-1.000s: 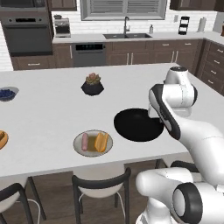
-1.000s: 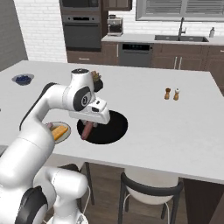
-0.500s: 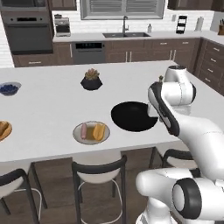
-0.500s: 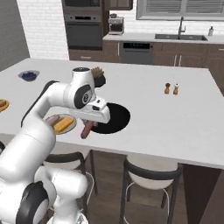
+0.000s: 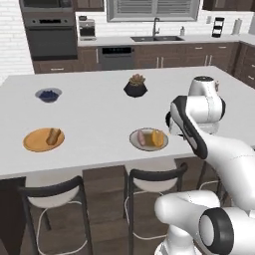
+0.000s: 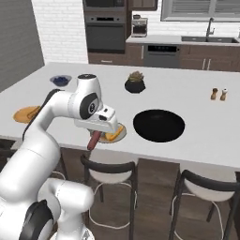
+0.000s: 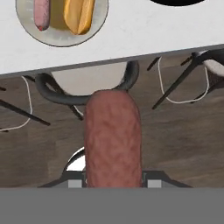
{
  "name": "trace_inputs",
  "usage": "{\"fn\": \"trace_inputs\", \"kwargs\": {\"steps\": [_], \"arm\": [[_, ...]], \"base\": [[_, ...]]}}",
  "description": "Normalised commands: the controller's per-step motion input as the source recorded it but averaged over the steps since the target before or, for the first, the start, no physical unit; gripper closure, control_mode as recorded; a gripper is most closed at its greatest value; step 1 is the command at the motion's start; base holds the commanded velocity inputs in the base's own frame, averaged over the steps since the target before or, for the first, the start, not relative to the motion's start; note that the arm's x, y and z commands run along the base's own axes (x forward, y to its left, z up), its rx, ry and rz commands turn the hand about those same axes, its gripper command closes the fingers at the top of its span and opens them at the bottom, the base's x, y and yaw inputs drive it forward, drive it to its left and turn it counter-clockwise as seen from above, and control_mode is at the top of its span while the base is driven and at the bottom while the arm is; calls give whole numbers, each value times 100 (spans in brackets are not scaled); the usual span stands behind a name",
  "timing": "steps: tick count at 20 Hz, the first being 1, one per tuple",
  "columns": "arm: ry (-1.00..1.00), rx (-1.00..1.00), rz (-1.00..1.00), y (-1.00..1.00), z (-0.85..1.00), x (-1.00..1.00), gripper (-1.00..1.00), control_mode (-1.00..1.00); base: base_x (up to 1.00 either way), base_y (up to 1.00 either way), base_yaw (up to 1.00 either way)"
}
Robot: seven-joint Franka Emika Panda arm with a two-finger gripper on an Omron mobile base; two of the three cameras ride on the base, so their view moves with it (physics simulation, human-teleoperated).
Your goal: Place one bun and one sausage from the bowl on each plate.
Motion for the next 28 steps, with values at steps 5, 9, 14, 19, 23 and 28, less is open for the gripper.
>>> {"fn": "trace_inputs", "kwargs": {"steps": [5, 9, 14, 19, 23, 28], "arm": [[0, 0, 0, 0, 0, 0, 100, 100], [0, 0, 0, 0, 0, 0, 100, 100], [0, 0, 0, 0, 0, 0, 100, 100], [0, 0, 0, 0, 0, 0, 100, 100], [0, 0, 0, 0, 0, 0, 100, 100], [0, 0, 0, 0, 0, 0, 100, 100]], "base": [[0, 100, 0], [10, 100, 0], [19, 100, 0], [35, 94, 0], [21, 36, 0], [21, 0, 0]]}}
